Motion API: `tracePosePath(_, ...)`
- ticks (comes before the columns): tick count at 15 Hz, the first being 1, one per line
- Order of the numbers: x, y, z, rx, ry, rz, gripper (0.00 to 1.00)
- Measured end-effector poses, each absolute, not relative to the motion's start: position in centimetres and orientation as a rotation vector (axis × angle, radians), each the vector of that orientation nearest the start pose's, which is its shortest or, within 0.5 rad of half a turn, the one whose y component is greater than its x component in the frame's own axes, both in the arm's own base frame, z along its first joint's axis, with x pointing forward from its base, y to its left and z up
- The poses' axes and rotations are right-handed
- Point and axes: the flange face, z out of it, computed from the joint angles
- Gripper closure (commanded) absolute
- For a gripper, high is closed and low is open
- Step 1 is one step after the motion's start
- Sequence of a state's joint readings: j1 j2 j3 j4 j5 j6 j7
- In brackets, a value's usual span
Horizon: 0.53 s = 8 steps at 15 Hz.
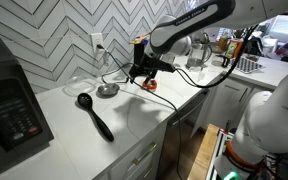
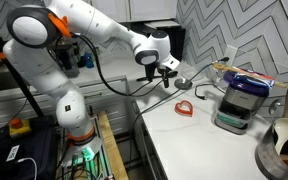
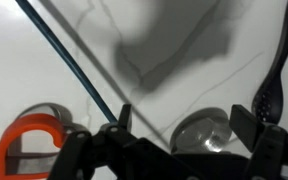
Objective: Shift the silver bowl to the right
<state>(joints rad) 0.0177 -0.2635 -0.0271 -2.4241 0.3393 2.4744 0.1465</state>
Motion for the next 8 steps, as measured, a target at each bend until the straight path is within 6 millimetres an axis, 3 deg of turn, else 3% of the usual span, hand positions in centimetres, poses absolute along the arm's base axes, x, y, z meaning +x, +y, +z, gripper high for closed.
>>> tracePosePath(2,49.4,-0.1,44.6,-2.719,0.629,-0.486,0.00)
tracePosePath(4,51.4,0.0,43.8,-2.668,0.717,-0.489,0.00)
tracePosePath(8,56.2,0.6,38.9,-2.639,0.870,-0.363,0.00)
